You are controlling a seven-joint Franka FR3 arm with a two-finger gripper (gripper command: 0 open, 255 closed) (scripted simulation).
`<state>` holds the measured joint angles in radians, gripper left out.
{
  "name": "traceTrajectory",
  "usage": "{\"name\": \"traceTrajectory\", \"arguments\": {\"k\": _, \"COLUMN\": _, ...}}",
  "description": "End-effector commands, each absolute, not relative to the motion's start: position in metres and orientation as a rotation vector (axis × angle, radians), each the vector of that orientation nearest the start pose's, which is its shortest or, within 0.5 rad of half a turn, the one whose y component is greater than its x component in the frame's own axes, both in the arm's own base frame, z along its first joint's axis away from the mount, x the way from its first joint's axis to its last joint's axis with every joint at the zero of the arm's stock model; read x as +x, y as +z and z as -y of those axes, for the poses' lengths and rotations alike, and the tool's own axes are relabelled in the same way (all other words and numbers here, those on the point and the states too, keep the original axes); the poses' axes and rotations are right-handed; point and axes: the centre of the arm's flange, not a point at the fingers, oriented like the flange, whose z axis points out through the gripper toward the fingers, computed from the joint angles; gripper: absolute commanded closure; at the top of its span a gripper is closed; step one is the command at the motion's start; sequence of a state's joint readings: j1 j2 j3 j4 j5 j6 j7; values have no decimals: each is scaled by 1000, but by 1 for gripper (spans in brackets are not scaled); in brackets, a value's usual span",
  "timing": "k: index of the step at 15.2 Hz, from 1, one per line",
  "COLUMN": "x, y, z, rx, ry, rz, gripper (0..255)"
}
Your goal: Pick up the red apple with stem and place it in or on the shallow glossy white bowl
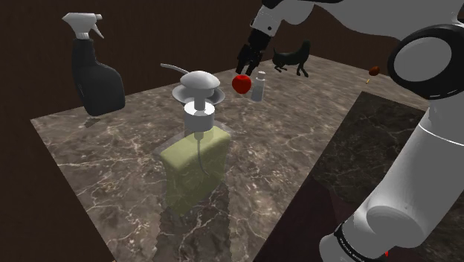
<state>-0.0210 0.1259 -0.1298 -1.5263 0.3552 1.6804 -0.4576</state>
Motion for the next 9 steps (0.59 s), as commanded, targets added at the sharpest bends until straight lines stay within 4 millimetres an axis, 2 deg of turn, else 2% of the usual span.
{"name": "traceTrajectory", "arguments": {"k": 1, "x": 606, "y": 581, "z": 51, "rx": -2790, "ry": -189, "rz": 388, "gripper": 0}}
{"name": "traceTrajectory", "arguments": {"k": 6, "x": 609, "y": 556, "z": 42, "rx": -2790, "ry": -189, "rz": 388, "gripper": 0}}
{"name": "traceTrajectory", "arguments": {"k": 9, "x": 609, "y": 553, "z": 41, "rx": -2790, "ry": -189, "rz": 388, "gripper": 0}}
